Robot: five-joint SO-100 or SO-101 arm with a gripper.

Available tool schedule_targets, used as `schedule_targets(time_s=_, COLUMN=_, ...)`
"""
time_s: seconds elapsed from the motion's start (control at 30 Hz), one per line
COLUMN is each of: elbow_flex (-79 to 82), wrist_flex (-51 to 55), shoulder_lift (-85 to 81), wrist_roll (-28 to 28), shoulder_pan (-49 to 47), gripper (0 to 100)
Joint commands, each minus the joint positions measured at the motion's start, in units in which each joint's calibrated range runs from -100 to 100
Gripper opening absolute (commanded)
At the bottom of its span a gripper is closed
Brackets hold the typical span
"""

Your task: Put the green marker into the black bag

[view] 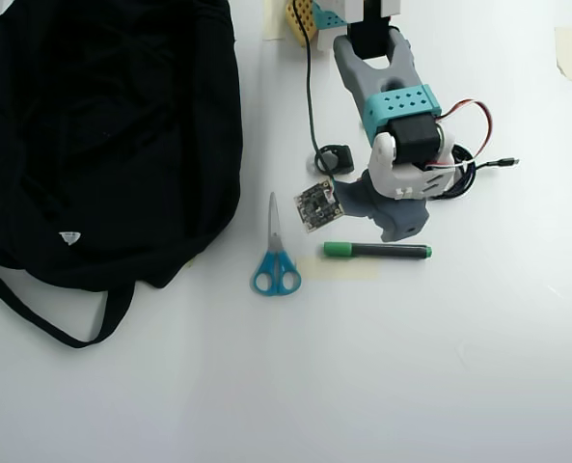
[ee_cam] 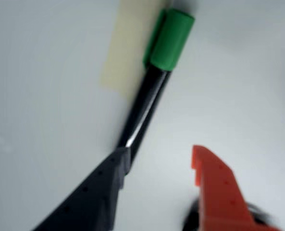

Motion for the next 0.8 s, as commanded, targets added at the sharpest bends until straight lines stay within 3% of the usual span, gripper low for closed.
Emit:
schedule_targets(time_s=0.0, elbow_flex=-2.4, wrist_flex=-1.0, shoulder_lift=-0.1, wrist_roll=-10.1, shoulder_pan=-1.2, gripper=17)
schedule_targets(time_s=0.77, elbow_flex=-3.6, wrist_flex=-7.3, shoulder_lift=2.1, wrist_roll=-9.9, shoulder_pan=-3.0, gripper=22)
